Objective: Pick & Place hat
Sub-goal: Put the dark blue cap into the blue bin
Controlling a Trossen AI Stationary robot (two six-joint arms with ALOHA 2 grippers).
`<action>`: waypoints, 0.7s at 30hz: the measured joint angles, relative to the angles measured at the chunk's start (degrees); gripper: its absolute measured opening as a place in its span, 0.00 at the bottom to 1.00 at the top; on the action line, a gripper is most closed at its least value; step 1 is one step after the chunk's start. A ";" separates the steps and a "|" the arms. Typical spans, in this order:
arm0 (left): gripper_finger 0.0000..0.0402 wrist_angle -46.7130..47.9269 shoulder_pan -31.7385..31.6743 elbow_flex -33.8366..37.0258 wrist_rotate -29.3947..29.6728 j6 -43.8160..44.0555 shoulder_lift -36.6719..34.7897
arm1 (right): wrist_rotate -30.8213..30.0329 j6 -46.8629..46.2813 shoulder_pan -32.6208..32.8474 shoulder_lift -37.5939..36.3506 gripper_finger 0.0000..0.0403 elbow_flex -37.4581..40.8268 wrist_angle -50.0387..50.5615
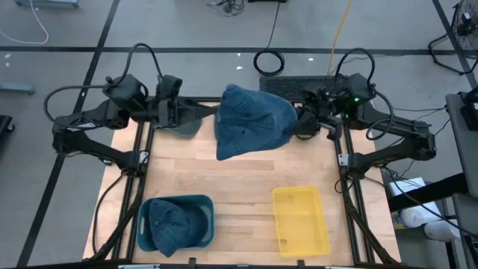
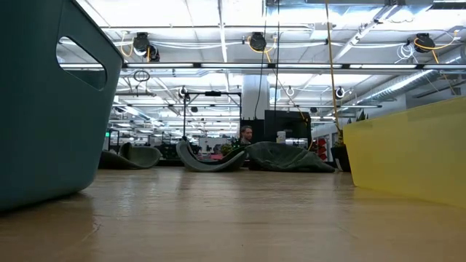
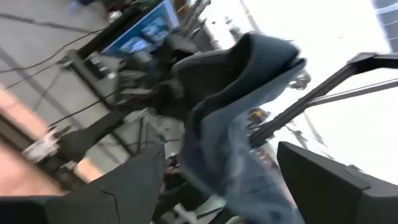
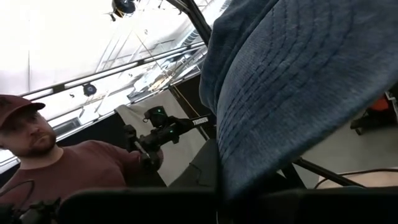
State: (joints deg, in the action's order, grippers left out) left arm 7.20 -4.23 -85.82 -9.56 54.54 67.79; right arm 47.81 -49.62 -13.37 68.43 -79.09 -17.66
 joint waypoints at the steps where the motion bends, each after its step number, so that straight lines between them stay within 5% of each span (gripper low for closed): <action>1: 0.80 -1.01 0.02 -0.06 -0.21 -0.01 0.44 | -0.04 0.02 0.01 0.23 0.00 0.00 -0.05; 12: 0.77 -3.48 0.02 -0.05 -6.36 1.75 3.25 | -0.04 0.41 0.00 1.72 0.00 0.02 0.19; 21: 0.60 -5.89 0.02 0.00 -9.23 4.61 3.50 | 0.27 0.80 -0.02 1.59 0.00 0.02 0.84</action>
State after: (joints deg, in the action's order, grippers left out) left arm 1.32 -4.21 -85.82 -18.79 59.15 71.30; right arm 48.08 -48.82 -13.39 70.02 -79.07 -16.82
